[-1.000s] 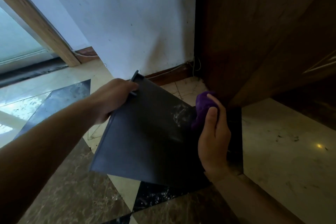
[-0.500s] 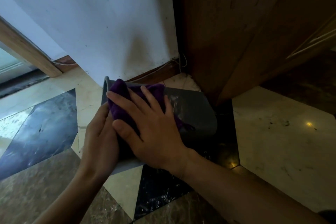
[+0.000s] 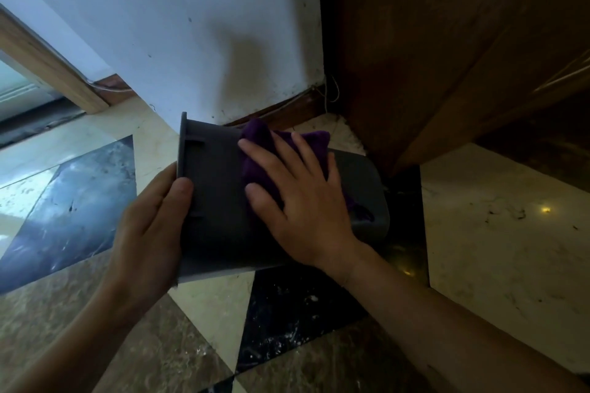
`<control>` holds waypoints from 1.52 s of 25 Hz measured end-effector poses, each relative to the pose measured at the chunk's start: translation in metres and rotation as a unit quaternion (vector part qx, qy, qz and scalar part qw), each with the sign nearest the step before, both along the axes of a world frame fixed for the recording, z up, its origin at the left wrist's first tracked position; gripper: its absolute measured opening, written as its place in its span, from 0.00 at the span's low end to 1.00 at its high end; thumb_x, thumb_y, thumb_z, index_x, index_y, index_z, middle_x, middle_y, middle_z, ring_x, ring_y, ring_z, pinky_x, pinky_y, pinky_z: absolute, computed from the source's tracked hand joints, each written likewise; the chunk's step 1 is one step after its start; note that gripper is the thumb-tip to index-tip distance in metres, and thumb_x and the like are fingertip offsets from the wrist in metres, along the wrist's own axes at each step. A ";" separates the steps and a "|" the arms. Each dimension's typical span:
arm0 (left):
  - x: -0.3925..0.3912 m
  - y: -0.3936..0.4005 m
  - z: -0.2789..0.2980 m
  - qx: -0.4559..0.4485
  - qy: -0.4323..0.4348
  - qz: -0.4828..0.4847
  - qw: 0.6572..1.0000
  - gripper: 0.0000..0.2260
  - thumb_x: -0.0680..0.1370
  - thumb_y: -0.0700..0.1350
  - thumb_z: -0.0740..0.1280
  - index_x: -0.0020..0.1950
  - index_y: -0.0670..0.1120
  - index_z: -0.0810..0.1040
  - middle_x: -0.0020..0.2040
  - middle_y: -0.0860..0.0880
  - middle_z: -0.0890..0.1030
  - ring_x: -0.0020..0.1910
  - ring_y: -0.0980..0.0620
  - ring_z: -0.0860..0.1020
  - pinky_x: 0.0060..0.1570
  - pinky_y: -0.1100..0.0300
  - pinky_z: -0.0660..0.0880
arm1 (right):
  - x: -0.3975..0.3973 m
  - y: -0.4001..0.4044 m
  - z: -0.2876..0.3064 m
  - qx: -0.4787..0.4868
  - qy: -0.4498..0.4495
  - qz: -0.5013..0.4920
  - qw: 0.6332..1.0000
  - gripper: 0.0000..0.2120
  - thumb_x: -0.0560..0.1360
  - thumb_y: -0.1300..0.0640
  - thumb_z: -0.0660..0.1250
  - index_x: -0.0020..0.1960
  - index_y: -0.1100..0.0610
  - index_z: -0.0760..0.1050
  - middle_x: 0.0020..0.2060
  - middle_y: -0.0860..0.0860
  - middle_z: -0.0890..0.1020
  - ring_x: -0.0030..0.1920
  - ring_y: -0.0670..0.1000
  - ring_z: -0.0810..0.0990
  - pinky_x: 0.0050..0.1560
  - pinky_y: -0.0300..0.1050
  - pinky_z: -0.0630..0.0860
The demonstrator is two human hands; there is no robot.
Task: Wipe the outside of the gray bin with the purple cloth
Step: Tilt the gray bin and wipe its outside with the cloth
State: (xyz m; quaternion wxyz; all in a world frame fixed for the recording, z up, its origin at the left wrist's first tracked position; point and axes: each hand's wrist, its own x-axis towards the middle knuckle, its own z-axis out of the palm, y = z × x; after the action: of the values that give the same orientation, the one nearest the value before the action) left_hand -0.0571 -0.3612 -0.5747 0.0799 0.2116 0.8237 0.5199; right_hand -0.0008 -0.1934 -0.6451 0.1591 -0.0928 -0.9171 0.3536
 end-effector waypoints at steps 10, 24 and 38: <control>-0.020 -0.022 0.001 -0.135 0.036 0.044 0.989 0.12 0.80 0.50 0.54 0.49 0.55 0.78 0.40 0.55 0.81 0.38 0.63 0.76 0.39 0.65 0.71 | 0.018 0.068 -0.045 0.003 -0.045 -0.059 0.997 0.26 0.79 0.34 0.45 0.76 0.37 0.56 0.75 0.47 0.67 0.76 0.53 0.60 0.69 0.69 0.61; 0.006 0.011 -0.002 -0.100 0.084 0.141 0.981 0.18 0.82 0.44 0.55 0.33 0.52 0.73 0.29 0.53 0.75 0.31 0.63 0.77 0.28 0.69 0.69 | -0.002 -0.039 0.042 -0.120 0.256 0.045 0.958 0.18 0.83 0.48 0.58 0.70 0.51 0.72 0.66 0.49 0.77 0.71 0.53 0.70 0.72 0.53 0.63; -0.002 -0.003 -0.002 -0.186 0.089 0.182 0.961 0.28 0.85 0.49 0.50 0.26 0.41 0.64 0.23 0.44 0.68 0.23 0.48 0.65 0.26 0.59 0.60 | -0.024 -0.003 0.000 -0.002 0.000 0.032 0.999 0.24 0.81 0.37 0.49 0.75 0.40 0.57 0.74 0.44 0.68 0.78 0.52 0.58 0.74 0.70 0.44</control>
State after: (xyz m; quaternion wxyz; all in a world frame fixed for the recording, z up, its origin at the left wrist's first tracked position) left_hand -0.0595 -0.3641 -0.5765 -0.0516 0.0849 0.9343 0.3424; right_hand -0.0249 -0.1968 -0.6455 0.1472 -0.0636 -0.9190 0.3601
